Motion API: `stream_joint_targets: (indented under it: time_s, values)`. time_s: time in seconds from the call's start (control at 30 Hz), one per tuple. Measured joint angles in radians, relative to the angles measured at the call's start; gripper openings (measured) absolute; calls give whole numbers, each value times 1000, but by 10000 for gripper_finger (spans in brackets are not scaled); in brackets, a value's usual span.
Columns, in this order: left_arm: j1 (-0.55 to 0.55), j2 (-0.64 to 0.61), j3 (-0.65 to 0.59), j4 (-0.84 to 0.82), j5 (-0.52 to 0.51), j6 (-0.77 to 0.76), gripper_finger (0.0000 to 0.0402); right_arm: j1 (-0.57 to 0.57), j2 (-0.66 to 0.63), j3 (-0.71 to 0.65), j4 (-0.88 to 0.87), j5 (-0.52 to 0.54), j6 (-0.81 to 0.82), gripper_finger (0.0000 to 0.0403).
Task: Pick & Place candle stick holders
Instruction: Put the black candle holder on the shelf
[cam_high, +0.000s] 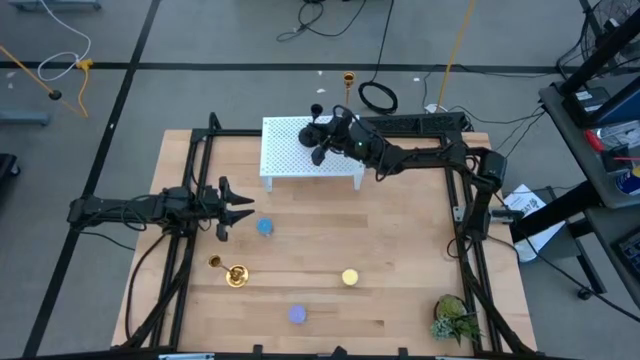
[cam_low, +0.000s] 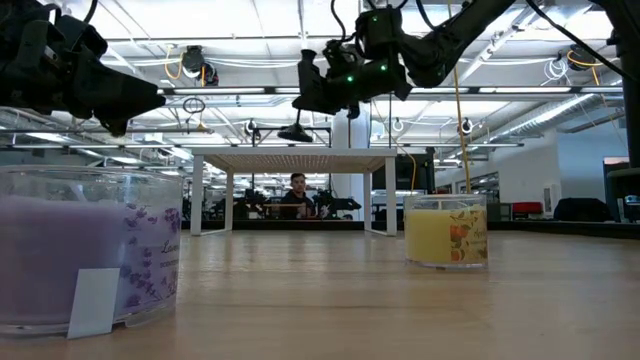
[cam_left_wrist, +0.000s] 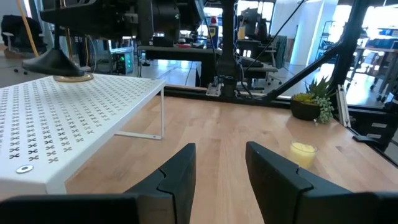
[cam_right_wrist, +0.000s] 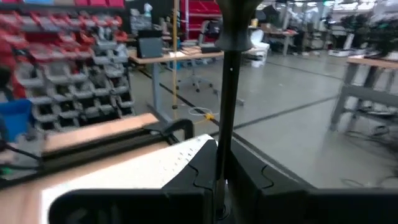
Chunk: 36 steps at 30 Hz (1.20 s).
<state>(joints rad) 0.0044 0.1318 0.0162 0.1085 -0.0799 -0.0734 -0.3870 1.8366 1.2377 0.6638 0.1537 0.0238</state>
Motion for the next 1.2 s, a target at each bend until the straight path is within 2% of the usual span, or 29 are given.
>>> stream_joint_targets:
  time_s: [0.17,0.3,0.43,0.57,0.87,1.2]
  values:
    - [0,0,0,3,0,7,147,11,1,48,-17,-4,-14,13]
    - [1,0,0,23,0,38,147,16,-3,136,-108,-31,-24,13]
    - [1,0,0,29,0,43,147,30,-1,157,-199,0,-60,13]
    - [1,0,0,30,0,43,147,28,1,157,-202,52,-61,13]
    - [1,0,0,32,0,39,147,1,129,157,-130,58,-53,13]
    - [0,0,0,23,1,37,147,-36,141,158,-129,112,-35,13]
